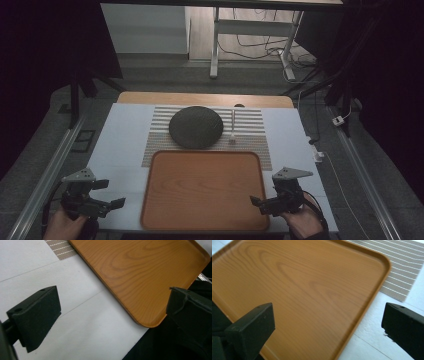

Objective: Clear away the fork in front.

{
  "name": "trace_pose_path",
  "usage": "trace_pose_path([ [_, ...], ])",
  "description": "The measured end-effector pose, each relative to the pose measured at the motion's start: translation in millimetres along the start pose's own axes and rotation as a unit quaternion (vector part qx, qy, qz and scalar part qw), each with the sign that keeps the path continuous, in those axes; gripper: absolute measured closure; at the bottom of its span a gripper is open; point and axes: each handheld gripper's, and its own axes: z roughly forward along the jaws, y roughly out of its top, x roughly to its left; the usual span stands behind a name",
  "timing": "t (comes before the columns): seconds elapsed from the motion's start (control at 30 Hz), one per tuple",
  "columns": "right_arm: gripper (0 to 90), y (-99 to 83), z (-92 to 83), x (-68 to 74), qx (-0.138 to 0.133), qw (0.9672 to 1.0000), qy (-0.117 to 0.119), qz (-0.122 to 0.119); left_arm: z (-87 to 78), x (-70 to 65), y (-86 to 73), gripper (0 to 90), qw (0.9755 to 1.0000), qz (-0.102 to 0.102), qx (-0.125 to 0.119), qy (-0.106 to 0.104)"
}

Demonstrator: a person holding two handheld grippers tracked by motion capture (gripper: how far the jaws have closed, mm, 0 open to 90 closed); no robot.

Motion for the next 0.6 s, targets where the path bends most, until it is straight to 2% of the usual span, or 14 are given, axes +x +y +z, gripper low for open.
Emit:
trace_pose_path([
  [0.2, 0.0, 3.4, 6.2, 3.5, -0.004, 0.9999, 0.011, -0.001, 0.2, 0.1, 0.1, 0.0, 1.0, 0.0, 0.0, -0.001],
  [0.3, 0.0, 5.6, 11.1, 6.4, -0.001, 0.9999, 0.013, -0.008, 0.2, 0.1, 0.2, 0.0, 1.0, 0.0, 0.001, -0.001],
  [0.43, 0.0, 8.0, 19.9, 10.2, 0.002, 0.9994, 0.03, -0.014, 0.3, 0.3, 0.2, 0.0, 1.0, 0.001, 0.001, -0.002],
  [0.6, 0.0, 12.3, 30.5, 15.1, 0.005, 0.9988, 0.039, -0.03, 0.6, 0.4, 0.4, 0.0, 1.0, 0.001, 0.003, -0.002],
])
